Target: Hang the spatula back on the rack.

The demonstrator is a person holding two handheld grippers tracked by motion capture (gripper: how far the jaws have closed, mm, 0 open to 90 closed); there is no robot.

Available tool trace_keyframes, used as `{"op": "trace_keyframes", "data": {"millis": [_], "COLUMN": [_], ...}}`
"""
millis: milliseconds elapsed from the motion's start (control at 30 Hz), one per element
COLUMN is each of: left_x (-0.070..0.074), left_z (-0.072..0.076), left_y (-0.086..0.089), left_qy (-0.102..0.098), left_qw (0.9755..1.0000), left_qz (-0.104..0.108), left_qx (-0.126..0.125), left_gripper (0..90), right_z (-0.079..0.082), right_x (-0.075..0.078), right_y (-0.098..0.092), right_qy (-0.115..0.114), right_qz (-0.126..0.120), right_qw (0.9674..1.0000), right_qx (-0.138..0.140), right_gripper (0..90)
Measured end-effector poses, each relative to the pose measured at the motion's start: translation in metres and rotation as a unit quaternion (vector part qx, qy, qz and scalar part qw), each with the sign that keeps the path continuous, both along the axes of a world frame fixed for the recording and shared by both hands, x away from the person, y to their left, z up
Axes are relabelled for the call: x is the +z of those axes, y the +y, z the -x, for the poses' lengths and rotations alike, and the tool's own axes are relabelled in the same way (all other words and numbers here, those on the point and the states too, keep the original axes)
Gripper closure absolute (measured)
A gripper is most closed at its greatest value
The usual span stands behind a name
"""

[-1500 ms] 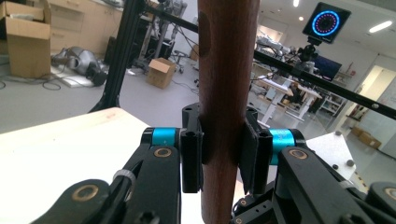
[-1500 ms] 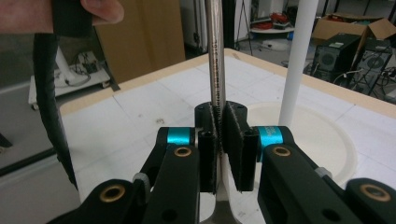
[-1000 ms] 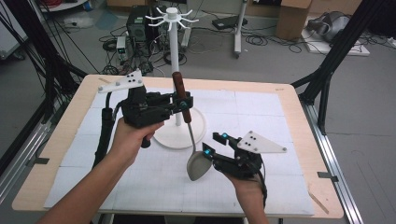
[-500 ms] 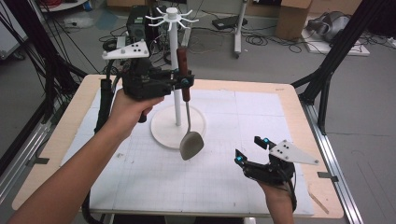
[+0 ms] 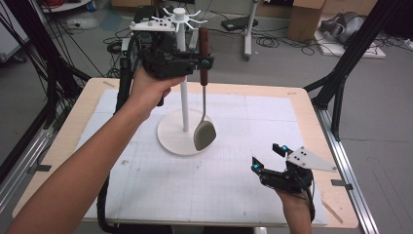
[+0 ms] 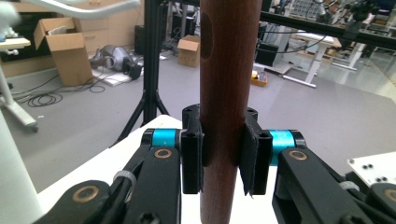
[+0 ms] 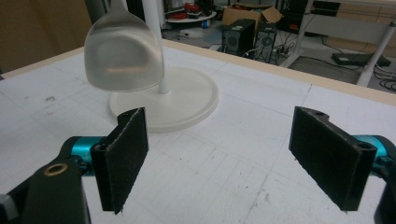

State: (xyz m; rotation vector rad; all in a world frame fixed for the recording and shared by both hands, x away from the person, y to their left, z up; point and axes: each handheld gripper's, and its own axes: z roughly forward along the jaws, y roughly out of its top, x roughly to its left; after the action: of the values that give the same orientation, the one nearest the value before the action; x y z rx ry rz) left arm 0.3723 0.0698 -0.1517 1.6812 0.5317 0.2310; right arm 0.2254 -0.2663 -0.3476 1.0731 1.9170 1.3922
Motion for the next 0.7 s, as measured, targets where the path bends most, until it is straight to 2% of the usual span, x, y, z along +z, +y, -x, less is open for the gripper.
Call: {"op": "trace_keyframes", "data": {"millis": [367,700], "left_x": [0.005,0.003], "left_z": [-0.013,-0.02], "left_y": [0.006,0.012], "left_qy": [0.014,0.024], "left_qw": [0.9995,0.9985], "left_qz": [0.012,0.005], "left_qx": [0.026,0.05], "left_gripper": [73.0,72.9], "right_z": [-0.001,-0.001], "right_x": [0.0,0.0], "right_y": [0.002,0.002], "right_qy": [-0.001,0.0], "right_qz": [0.001,0.0], "right_qw": [1.0,1.0], "right_qx": [0.005,0.005], "right_gripper": [18.4,18.4]}}
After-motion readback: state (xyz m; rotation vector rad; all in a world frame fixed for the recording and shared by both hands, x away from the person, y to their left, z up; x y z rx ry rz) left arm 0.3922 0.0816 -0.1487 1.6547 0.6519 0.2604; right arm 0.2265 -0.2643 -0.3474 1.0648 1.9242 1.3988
